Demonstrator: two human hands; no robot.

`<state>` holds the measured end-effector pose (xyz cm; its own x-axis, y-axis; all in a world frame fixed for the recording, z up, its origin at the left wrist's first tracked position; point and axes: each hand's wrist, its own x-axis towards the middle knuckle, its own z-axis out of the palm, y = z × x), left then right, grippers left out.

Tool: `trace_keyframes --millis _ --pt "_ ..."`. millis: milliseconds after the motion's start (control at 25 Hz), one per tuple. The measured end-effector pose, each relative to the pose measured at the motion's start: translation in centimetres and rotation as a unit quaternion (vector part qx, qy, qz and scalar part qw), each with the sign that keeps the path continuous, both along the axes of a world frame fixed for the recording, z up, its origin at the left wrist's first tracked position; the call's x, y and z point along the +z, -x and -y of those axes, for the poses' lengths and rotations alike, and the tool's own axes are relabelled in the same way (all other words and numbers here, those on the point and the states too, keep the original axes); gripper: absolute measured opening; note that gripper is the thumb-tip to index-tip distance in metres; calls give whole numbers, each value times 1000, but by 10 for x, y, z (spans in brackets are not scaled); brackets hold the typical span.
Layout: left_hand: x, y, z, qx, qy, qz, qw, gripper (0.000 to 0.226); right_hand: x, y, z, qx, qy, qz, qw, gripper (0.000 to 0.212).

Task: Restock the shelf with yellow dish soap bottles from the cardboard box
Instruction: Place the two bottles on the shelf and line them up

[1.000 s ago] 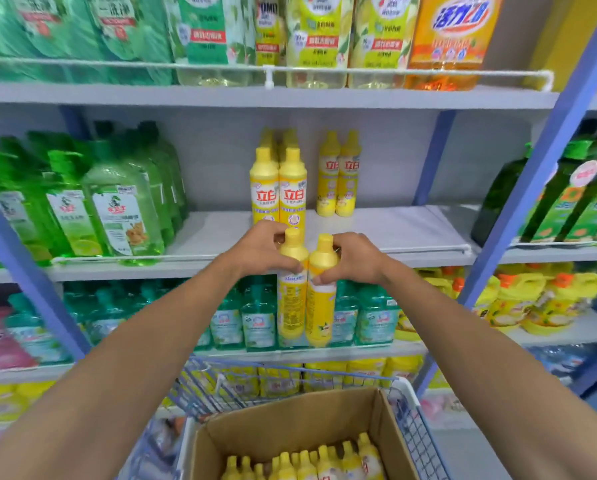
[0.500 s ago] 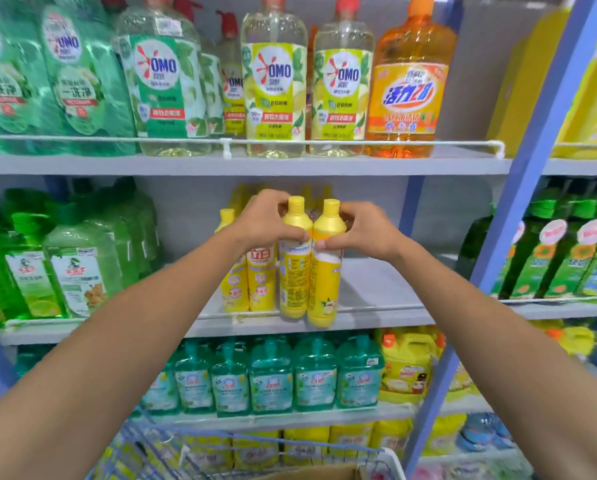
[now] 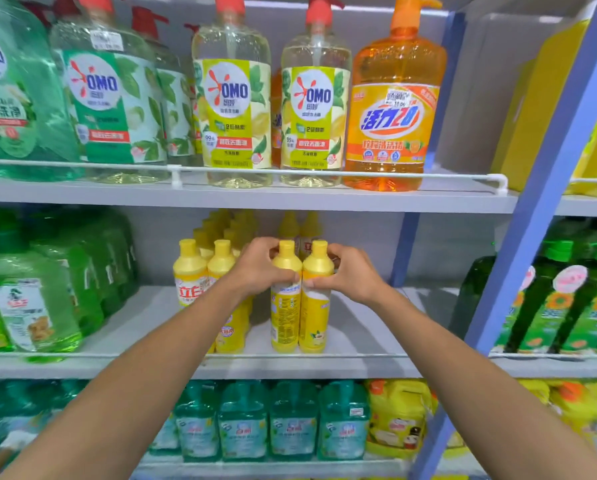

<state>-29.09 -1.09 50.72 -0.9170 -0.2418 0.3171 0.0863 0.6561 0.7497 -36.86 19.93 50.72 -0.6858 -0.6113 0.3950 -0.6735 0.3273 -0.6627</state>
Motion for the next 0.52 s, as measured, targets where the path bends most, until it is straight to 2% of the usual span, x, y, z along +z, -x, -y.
trace_keyframes --millis 200,360,520 --pt "-28 0 -7 23 -101 -24 994 58 -36 7 0 9 60 65 996 69" --pt "-79 -21 -16 -32 -171 35 984 60 -89 0 -5 19 78 170 982 61" --pt "-116 -26 -14 -26 -209 26 977 55 -118 -12 -6 -14 114 190 975 57"
